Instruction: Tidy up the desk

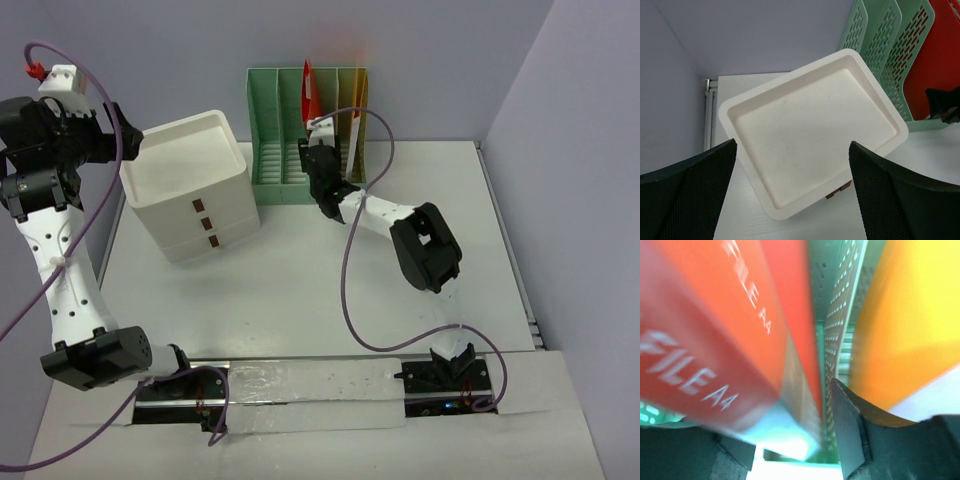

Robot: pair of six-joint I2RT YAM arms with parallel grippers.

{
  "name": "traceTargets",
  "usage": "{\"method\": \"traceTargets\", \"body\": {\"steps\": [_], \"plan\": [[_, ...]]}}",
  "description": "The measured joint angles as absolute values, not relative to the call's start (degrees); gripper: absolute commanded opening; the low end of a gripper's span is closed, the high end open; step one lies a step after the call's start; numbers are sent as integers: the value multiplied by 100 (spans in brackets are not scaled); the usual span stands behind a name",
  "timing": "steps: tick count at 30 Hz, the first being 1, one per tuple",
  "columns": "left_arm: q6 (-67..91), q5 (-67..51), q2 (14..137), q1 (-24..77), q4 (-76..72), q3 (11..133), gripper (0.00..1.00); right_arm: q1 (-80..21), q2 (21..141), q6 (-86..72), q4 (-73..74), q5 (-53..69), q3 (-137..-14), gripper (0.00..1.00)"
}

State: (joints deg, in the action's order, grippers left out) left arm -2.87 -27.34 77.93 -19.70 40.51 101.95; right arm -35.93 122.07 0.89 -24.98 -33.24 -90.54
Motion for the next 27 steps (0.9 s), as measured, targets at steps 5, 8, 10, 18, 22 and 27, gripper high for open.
{"method": "traceTargets", "body": {"steps": [5, 8, 10, 18, 22, 27], "plan": [[-290, -2740, 7785, -1970, 4052, 10195, 99, -3738, 11526, 449, -2474, -3335, -8817, 72], [-290, -2740, 7767, -1970, 4053, 10195, 99, -3865, 10856, 588, -2471, -3282, -8699, 73], [-290, -2739, 7749, -1971, 4053, 10195, 99, -3935, 10348, 636, -2441, -3162, -8654, 76], [-351, -2525, 7490, -2113, 4074, 10122, 99, -3918, 8409, 167, -1200, -2137, -8684, 82], [-413, -2257, 6979, -2354, 4070, 9586, 99, -3156, 7700, -625, 37, -1639, -8689, 82], [-524, -1913, 6279, -2547, 4202, 8628, 99, -1375, 6673, -1484, 1132, -1499, -7535, 82]]}}
